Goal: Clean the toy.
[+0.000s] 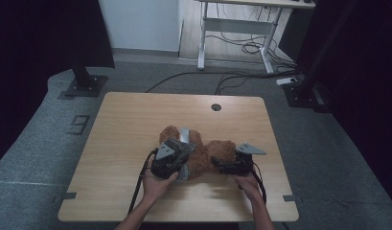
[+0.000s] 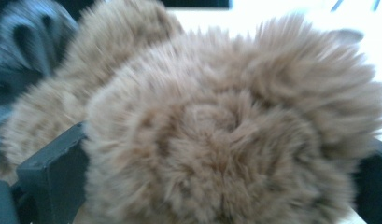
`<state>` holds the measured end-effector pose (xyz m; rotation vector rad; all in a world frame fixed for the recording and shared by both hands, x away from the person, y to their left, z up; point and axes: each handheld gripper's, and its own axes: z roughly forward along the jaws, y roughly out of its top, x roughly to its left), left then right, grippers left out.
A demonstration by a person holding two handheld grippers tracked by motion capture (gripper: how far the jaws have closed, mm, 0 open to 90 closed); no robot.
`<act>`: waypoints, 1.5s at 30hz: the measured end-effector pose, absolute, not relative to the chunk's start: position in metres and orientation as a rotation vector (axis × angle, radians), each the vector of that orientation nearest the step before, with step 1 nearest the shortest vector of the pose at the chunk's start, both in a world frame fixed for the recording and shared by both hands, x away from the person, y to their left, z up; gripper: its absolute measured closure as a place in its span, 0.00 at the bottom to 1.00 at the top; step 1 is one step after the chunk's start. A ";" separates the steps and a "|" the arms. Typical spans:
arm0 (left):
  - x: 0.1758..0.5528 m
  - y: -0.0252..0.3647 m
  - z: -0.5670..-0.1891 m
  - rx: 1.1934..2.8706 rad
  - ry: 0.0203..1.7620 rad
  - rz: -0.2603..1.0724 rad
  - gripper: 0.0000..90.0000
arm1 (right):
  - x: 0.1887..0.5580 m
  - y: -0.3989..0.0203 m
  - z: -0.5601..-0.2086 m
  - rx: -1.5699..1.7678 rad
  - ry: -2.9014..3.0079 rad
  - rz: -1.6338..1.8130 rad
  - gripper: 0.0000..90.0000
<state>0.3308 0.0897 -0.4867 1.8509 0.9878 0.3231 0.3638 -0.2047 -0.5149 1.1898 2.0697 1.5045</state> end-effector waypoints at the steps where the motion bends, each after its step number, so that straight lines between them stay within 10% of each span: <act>1: 0.330 0.091 -0.487 1.849 0.986 0.317 0.85 | 0.365 -0.203 -0.518 1.201 2.087 1.491 0.02; 11: 0.322 0.091 -0.483 1.831 0.974 0.269 0.84 | 0.347 -0.206 -0.525 1.132 2.128 1.447 0.32; 23: 0.333 0.026 -0.407 1.913 0.816 0.363 0.82 | 0.338 -0.210 -0.532 1.078 2.096 1.463 0.38; 32: 0.364 -0.057 -0.444 2.128 0.831 0.281 0.82 | 0.331 -0.209 -0.534 1.053 2.082 1.436 0.40; 45: 0.363 0.013 -0.449 2.058 0.904 0.313 0.85 | 0.328 -0.209 -0.537 1.038 2.078 1.428 0.42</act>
